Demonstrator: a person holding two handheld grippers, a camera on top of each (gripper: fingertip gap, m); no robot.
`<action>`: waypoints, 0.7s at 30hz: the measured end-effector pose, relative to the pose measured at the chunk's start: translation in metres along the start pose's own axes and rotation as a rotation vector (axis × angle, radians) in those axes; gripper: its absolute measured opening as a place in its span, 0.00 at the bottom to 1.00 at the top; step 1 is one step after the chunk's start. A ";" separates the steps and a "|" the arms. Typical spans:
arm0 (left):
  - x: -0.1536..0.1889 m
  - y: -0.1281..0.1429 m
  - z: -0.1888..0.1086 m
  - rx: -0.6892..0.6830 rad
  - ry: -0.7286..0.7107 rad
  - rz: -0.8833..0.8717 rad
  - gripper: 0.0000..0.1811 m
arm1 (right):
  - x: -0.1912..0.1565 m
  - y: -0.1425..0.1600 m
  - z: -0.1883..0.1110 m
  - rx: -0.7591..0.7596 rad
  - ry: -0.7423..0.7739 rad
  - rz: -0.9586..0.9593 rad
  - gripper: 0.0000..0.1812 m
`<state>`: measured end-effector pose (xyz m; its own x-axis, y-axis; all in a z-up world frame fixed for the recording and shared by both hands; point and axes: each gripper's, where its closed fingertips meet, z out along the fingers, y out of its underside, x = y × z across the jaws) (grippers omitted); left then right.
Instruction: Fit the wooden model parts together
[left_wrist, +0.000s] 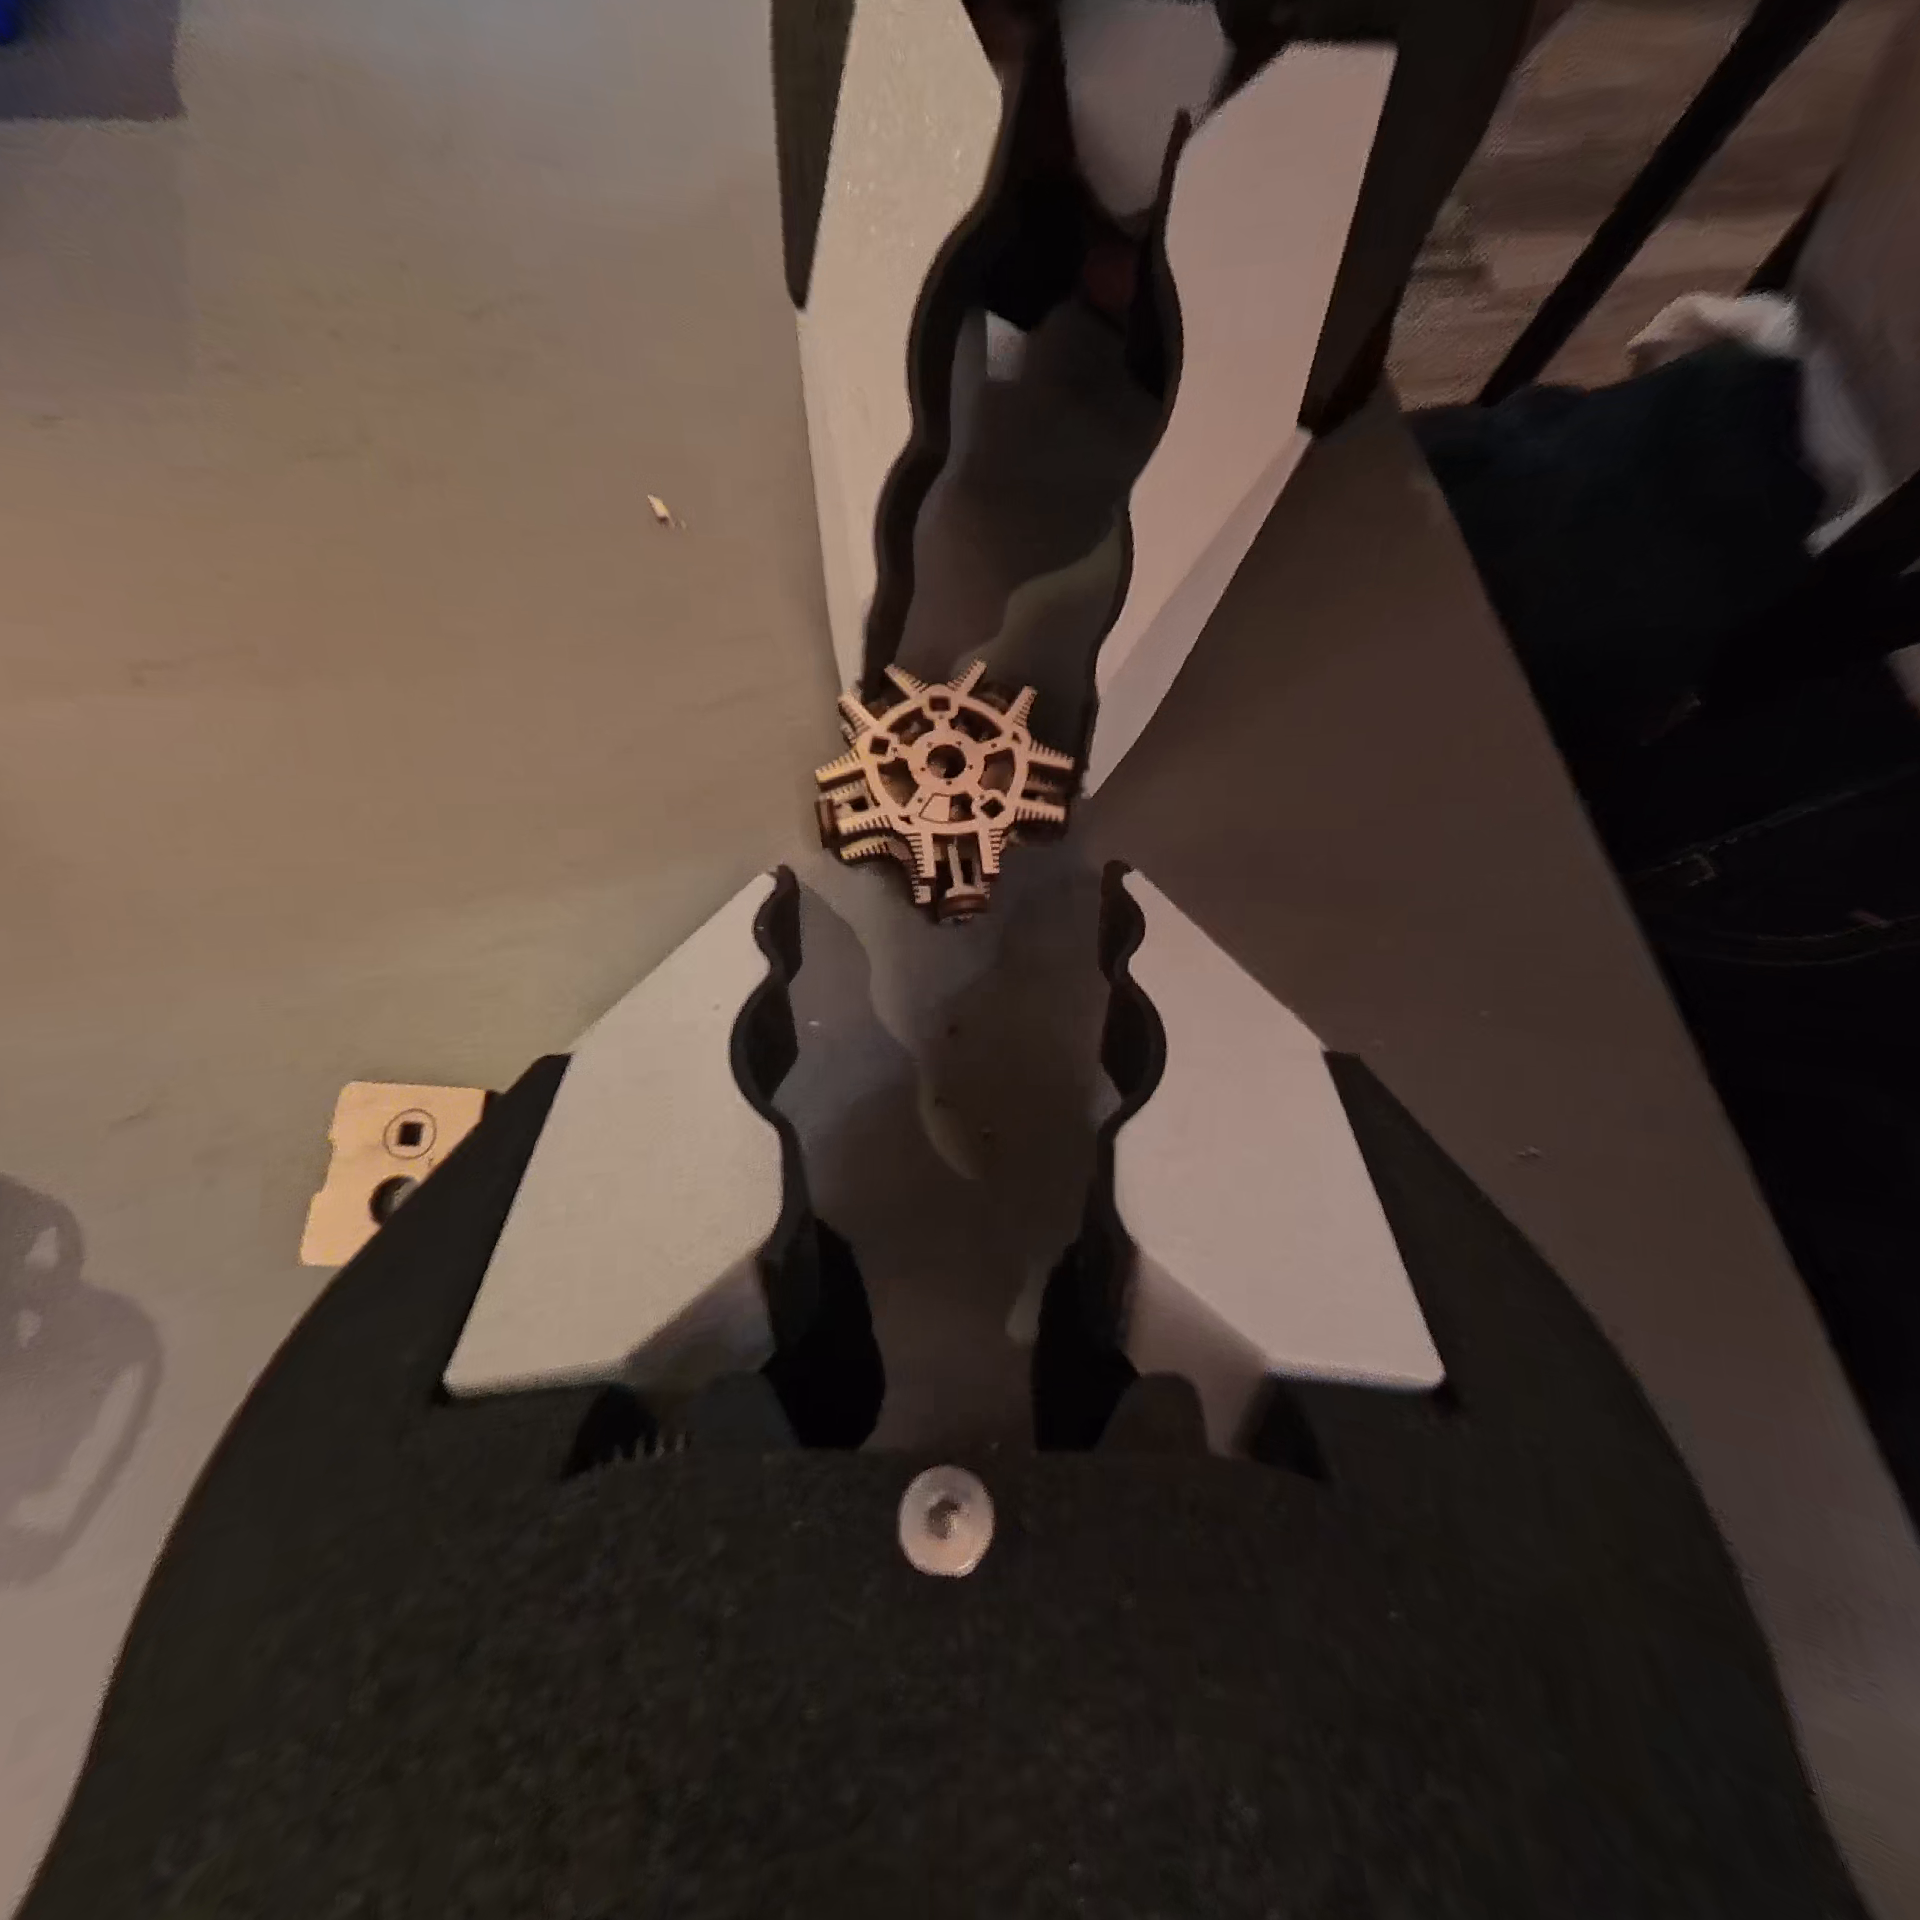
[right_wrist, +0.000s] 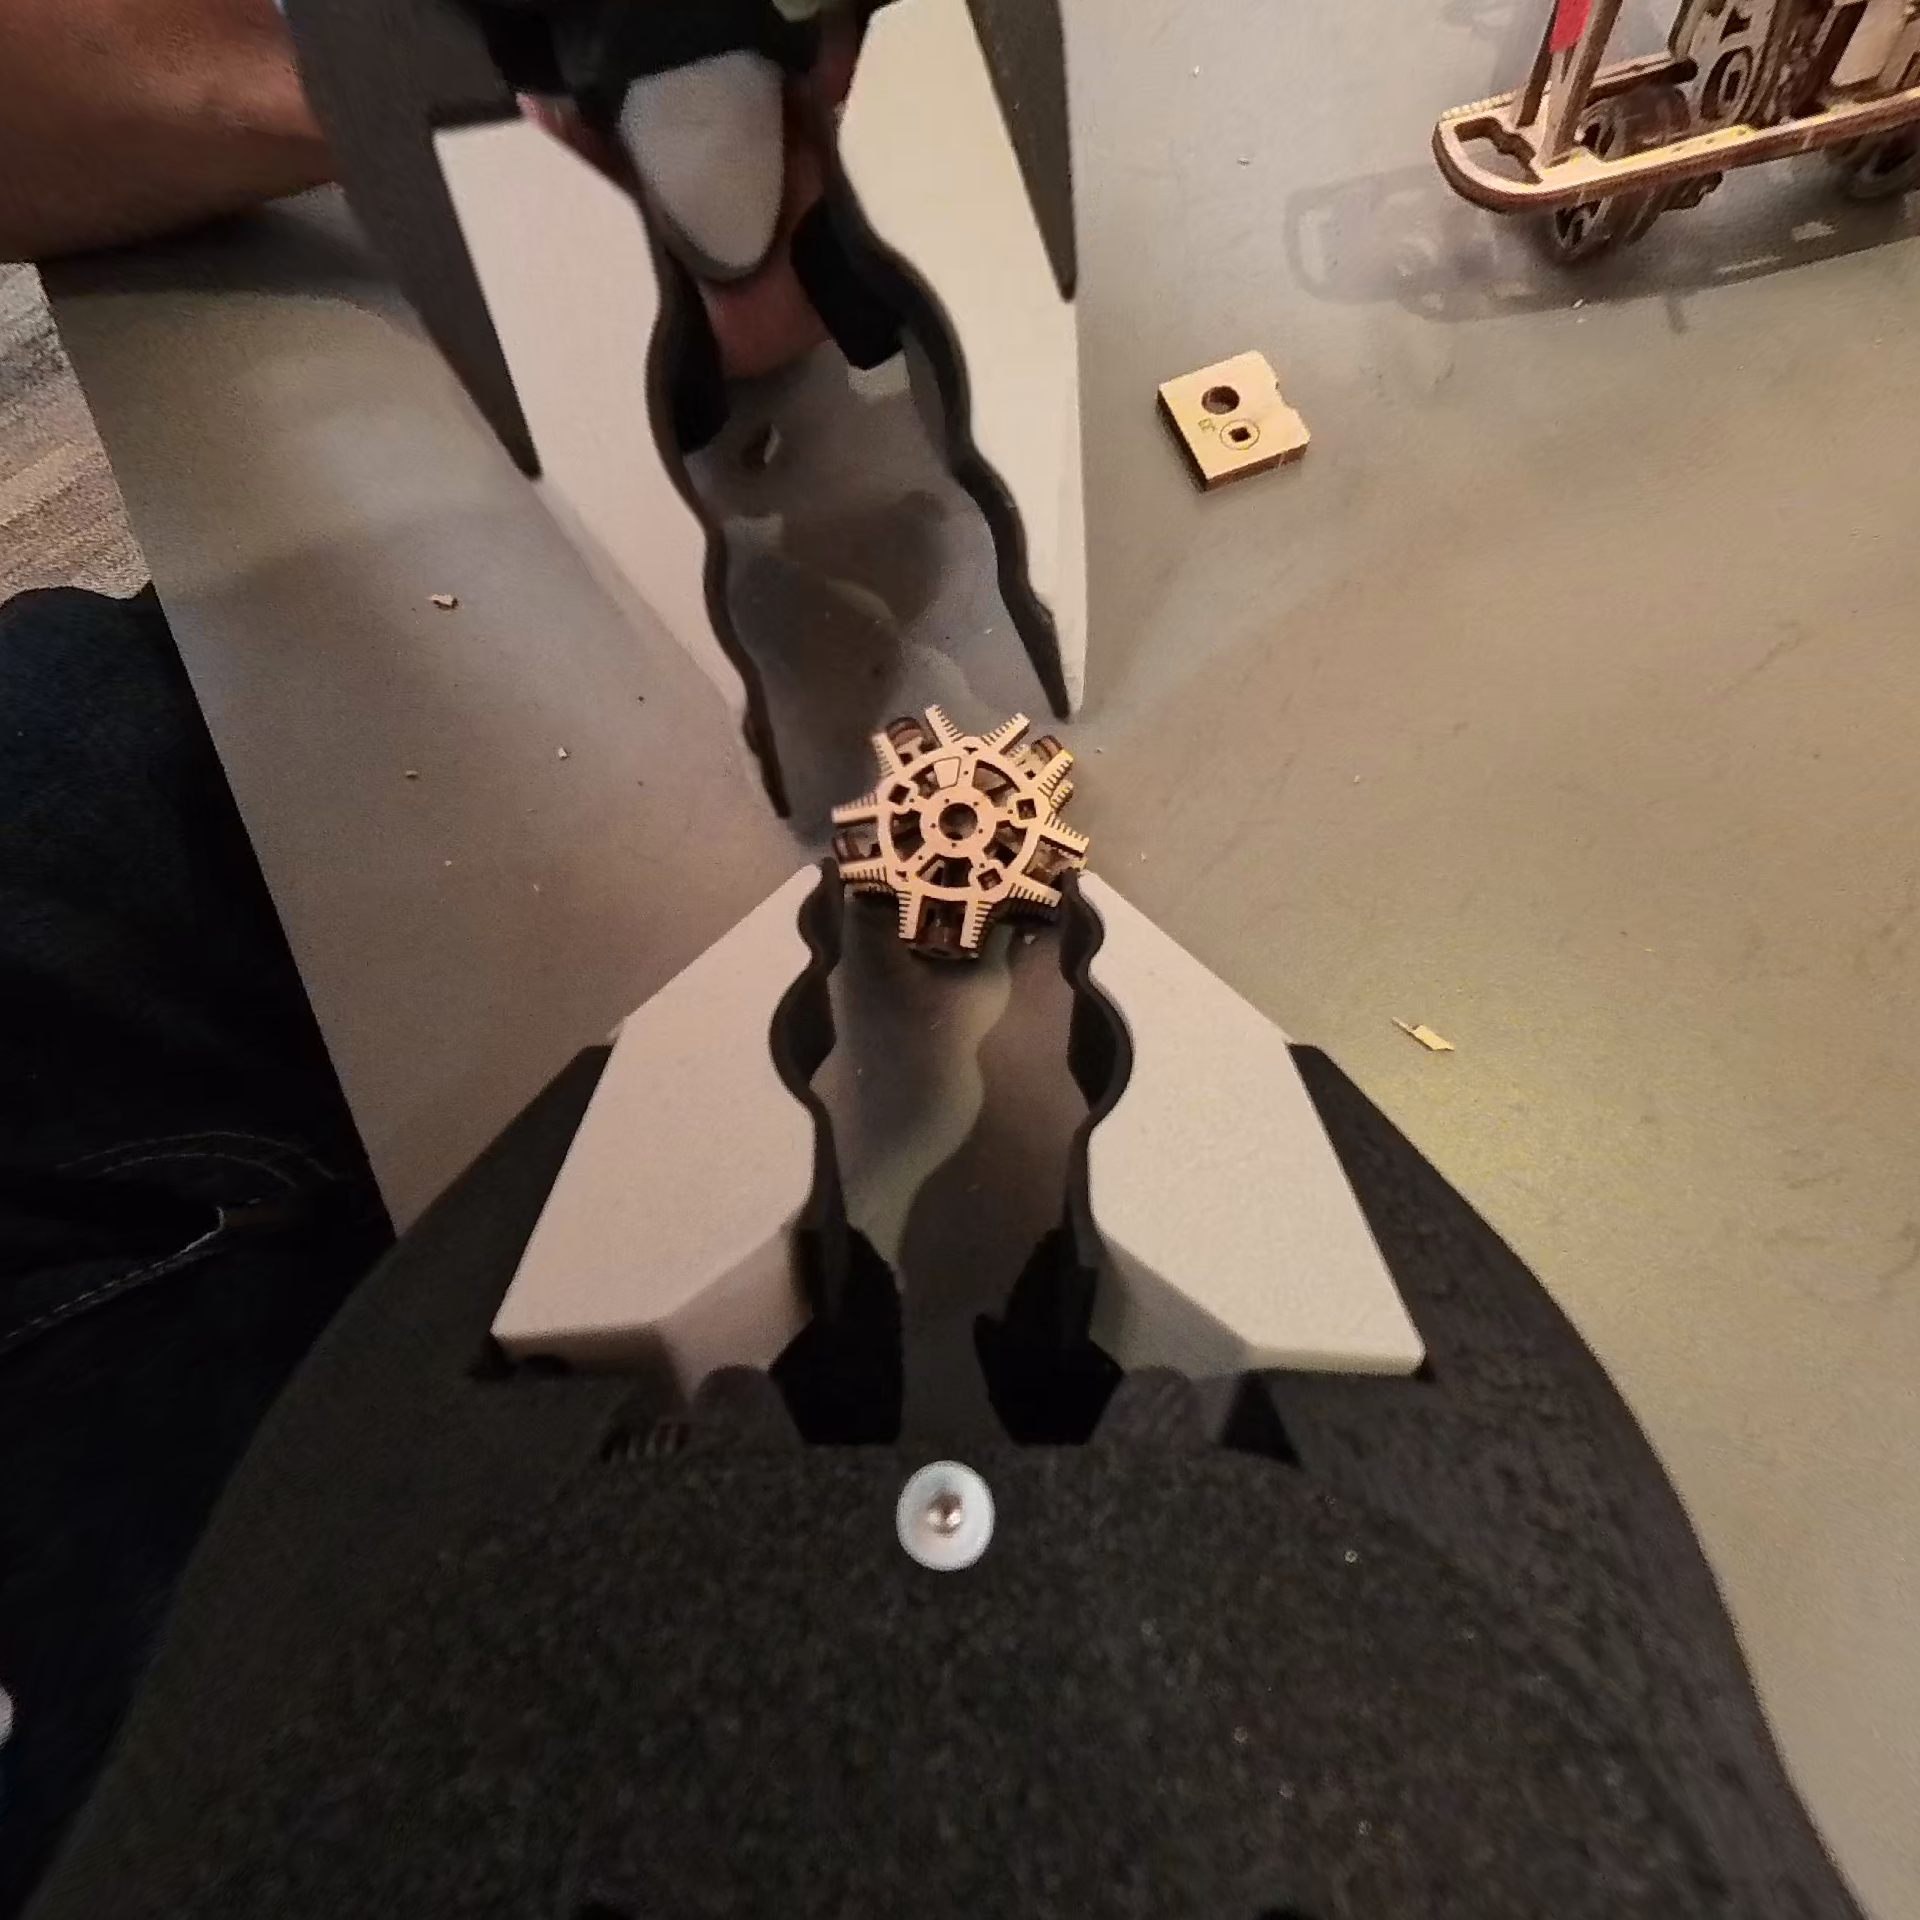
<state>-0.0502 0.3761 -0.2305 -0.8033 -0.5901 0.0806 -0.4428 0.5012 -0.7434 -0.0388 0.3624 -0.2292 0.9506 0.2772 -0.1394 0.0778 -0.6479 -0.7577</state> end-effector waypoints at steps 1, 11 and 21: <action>-0.001 0.001 0.001 -0.008 -0.037 0.030 0.32 | 0.000 0.000 0.000 0.000 -0.002 0.000 0.23; -0.003 -0.006 0.008 -0.011 -0.120 0.080 0.34 | 0.000 0.004 -0.005 0.003 0.003 0.008 0.25; -0.001 -0.008 0.012 -0.018 -0.087 0.063 0.28 | -0.005 -0.002 -0.011 0.055 -0.024 0.049 0.22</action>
<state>-0.0412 0.3648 -0.2331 -0.7928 -0.6090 -0.0245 -0.3997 0.5499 -0.7334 -0.0405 0.3546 -0.2196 0.9453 0.2635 -0.1924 0.0138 -0.6214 -0.7833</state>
